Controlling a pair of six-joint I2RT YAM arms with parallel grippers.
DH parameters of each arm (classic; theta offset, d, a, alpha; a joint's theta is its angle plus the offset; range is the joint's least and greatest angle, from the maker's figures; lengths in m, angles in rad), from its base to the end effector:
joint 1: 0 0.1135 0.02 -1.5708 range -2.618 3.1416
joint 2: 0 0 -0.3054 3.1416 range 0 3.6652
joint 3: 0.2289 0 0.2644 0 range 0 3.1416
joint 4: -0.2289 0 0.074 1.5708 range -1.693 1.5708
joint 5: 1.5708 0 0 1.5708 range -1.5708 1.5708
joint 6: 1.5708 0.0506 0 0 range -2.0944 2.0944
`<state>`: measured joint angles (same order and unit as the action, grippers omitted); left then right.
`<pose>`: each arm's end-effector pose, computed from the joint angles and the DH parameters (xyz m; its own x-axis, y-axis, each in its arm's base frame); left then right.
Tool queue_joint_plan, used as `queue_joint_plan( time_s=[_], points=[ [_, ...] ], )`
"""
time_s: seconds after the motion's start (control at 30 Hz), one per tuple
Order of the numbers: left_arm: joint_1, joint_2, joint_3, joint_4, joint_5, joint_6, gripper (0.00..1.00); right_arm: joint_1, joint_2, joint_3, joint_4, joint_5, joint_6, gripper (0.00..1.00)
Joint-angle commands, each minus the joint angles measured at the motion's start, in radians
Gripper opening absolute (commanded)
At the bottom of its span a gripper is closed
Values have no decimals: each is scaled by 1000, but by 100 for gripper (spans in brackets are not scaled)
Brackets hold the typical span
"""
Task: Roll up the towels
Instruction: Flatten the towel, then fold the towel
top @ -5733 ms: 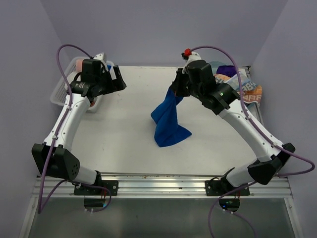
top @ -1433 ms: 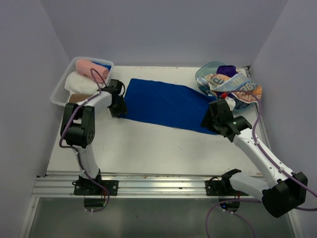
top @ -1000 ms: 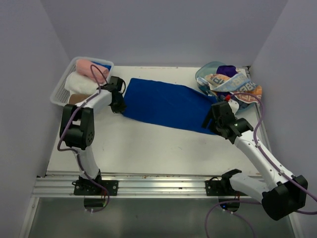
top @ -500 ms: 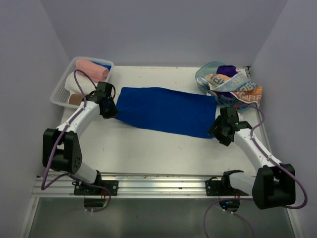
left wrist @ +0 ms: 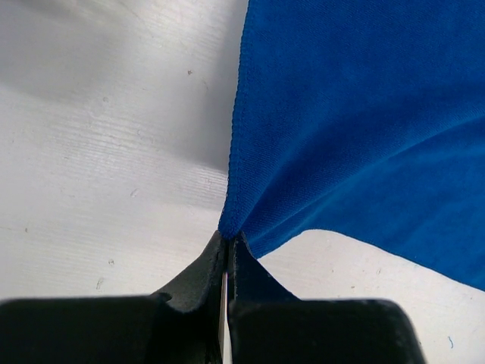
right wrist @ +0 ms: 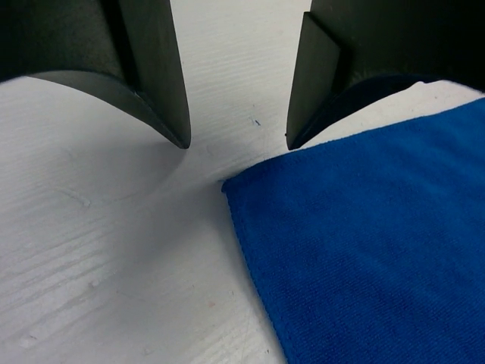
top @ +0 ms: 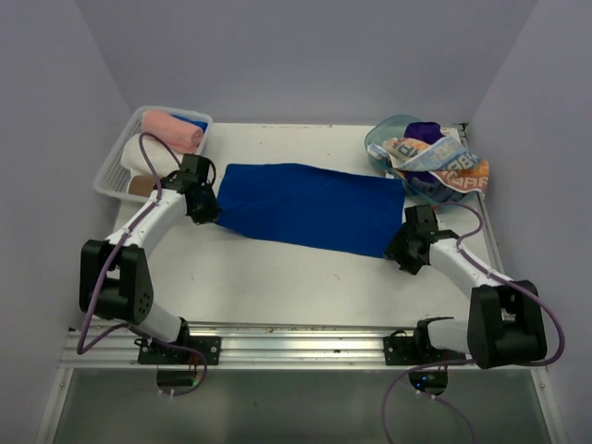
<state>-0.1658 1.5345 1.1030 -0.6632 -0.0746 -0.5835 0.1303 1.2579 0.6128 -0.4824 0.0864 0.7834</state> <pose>0.3211 -0.0499 0.2549 -0.8037 -0.4226 -0.4190 -0.3737 0.9063 -0.1972 0.2199 0.0244 0.1848 -0.7001 0.6173 -0.3589 0.5664 0.7861 0.2475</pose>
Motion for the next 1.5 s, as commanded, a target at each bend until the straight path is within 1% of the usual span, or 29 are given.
queue_joint_plan(
  time_s=[0.0, 0.23, 0.5, 0.7, 0.87, 1.0, 1.03, 1.1, 1.13, 1.27, 1.3, 1.37, 1.47],
  points=[
    [6, -57, -5, -16, 9, -13, 0, -3, 34, -7, 82, 12, 17, 56],
    [17, -94, -17, -33, 7, -18, 0, -3, 60, -10, 108, 35, 27, 52],
    [31, -103, -9, -53, -37, -29, 0, -4, 55, -13, 97, 76, 19, 54],
    [48, -117, -15, -44, -22, -30, 0, -8, 69, -15, 125, 26, 36, 54],
    [48, -114, -26, -39, -14, -32, 0, -9, 89, -10, 140, 26, 37, 47],
    [49, -114, -28, -39, -14, -27, 0, -9, 86, -4, 137, 16, 31, 36],
    [49, -113, -25, -39, -13, -27, 0, -9, 83, -2, 134, 12, 31, 27],
    [49, -113, -23, -36, -14, -29, 0, -9, 72, 2, 131, 12, 34, 16],
    [48, -114, -22, -38, -13, -27, 0, -8, 66, 7, 116, 18, 36, 1],
    [49, -117, 11, -49, -10, -13, 0, -11, 15, 59, 45, 42, 14, 0],
    [49, -117, 26, -64, -11, -7, 0, -9, -20, 99, 27, 47, 7, 0],
    [51, -122, 93, -79, -14, 10, 0, -11, -61, 146, -27, 65, -19, 0],
    [51, -135, 201, -105, -5, 36, 0, -14, -129, 267, -102, 99, -62, 0]
  ],
)
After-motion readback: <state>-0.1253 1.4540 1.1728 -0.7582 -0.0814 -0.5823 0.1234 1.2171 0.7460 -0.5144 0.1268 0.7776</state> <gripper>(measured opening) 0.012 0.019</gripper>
